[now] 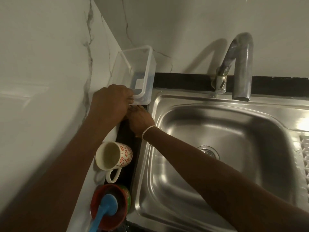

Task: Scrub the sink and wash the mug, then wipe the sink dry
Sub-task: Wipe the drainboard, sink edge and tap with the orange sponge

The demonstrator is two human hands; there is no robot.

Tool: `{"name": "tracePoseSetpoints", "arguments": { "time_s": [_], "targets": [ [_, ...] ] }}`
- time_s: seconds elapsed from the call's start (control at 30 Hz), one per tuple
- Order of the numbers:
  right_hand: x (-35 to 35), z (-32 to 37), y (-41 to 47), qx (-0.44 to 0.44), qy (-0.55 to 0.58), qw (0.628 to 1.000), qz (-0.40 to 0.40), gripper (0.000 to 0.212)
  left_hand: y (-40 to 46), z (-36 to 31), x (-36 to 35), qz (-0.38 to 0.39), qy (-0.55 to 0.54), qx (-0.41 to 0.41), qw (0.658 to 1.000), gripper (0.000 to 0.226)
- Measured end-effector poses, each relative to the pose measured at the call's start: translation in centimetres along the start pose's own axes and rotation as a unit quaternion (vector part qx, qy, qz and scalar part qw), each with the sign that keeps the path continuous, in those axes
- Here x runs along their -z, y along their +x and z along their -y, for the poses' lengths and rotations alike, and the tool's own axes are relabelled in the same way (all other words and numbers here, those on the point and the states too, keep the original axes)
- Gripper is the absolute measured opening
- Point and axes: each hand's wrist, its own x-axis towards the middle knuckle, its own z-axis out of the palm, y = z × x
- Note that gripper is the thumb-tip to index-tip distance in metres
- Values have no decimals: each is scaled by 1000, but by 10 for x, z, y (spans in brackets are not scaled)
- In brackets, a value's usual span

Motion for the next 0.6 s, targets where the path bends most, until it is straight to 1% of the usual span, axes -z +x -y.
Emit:
{"name": "tracePoseSetpoints", "arguments": {
  "time_s": [0.07,0.1,0.13,0.17,0.2,0.27,0.33,0.4,0.47,0.5,0.6],
  "targets": [
    [13,-1,12,-114,99,988,-41,16,-3,5,0,-12,-25,7,1000,26],
    [17,-6,20,-187,168,967,-49,17,-3,9,-2,-26,-38,1,999,24],
    [23,-10,29,-255,248,933,-51,24,-4,11,-4,-46,-49,-9,998,22],
    [28,-16,36,-296,308,902,-59,33,-3,14,-6,-67,-57,-21,996,20],
    [34,-20,41,-301,319,896,-68,43,-3,16,-6,-83,-63,-28,994,19],
    [47,-24,48,-242,264,930,-83,61,-3,18,-7,-97,-69,-30,992,19],
    [59,-32,50,-186,172,964,-76,73,-4,19,-8,-96,-66,-28,993,20],
    [69,-48,53,-142,35,986,-82,79,-4,19,-10,-91,-60,-25,994,19],
    [71,-71,51,-131,-68,985,-94,71,-3,19,-14,-85,-56,-22,995,16],
    [70,-85,47,-134,-85,981,-108,69,-2,17,-17,-77,-51,-21,996,15],
    [82,-106,19,-168,-113,970,-137,72,3,10,-32,-50,-36,-17,998,16]
  ]
}}
